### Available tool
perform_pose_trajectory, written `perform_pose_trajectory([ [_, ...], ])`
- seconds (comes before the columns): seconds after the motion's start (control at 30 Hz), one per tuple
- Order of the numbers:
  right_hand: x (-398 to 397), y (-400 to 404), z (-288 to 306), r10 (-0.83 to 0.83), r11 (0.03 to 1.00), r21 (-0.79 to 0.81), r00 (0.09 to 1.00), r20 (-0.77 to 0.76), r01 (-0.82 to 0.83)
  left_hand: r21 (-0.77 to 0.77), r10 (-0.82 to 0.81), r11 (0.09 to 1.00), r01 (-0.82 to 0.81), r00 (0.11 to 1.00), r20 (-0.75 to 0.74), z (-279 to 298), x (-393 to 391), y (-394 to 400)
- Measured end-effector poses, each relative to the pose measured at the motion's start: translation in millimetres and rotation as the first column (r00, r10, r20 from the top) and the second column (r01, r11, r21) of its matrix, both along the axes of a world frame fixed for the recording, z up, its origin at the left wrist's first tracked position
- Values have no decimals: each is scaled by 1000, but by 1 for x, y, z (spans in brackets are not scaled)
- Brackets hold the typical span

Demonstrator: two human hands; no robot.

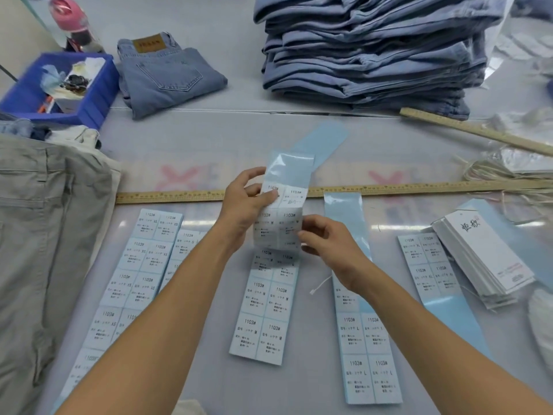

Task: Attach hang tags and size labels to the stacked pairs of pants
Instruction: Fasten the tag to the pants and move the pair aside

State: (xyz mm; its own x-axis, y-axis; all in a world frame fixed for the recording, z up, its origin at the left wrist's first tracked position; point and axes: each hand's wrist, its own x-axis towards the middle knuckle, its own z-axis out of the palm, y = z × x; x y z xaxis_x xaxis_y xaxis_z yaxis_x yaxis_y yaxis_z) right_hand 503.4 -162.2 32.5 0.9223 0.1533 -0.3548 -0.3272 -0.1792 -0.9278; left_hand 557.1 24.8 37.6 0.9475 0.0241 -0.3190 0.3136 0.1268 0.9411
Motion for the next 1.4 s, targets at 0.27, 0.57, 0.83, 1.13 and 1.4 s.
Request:
perform_pose_trajectory([
  [0.27, 22, -3, 40, -241, 959, 168, 969, 52, 229, 124, -108, 989, 82, 971, 212, 13, -41, 11],
  [0.57, 0, 6, 56, -143, 948, 288, 990, 1, 136, 671, -183, 676, -305, 812, 554, 42, -84, -15],
  [0.83, -16, 6, 61, -90, 958, 268, 993, -76, 107, 552, -3, 823, -133, 971, 239, 43, -100, -28],
  [1.13, -24, 8, 58, -131, 955, 247, 981, -140, 163, 481, 11, 875, -59, 995, 103, 40, -113, -19],
  [1.4, -6, 9, 56, -260, 910, 265, 937, -233, 319, 212, 154, 966, -147, 988, -15, 41, -156, 8],
])
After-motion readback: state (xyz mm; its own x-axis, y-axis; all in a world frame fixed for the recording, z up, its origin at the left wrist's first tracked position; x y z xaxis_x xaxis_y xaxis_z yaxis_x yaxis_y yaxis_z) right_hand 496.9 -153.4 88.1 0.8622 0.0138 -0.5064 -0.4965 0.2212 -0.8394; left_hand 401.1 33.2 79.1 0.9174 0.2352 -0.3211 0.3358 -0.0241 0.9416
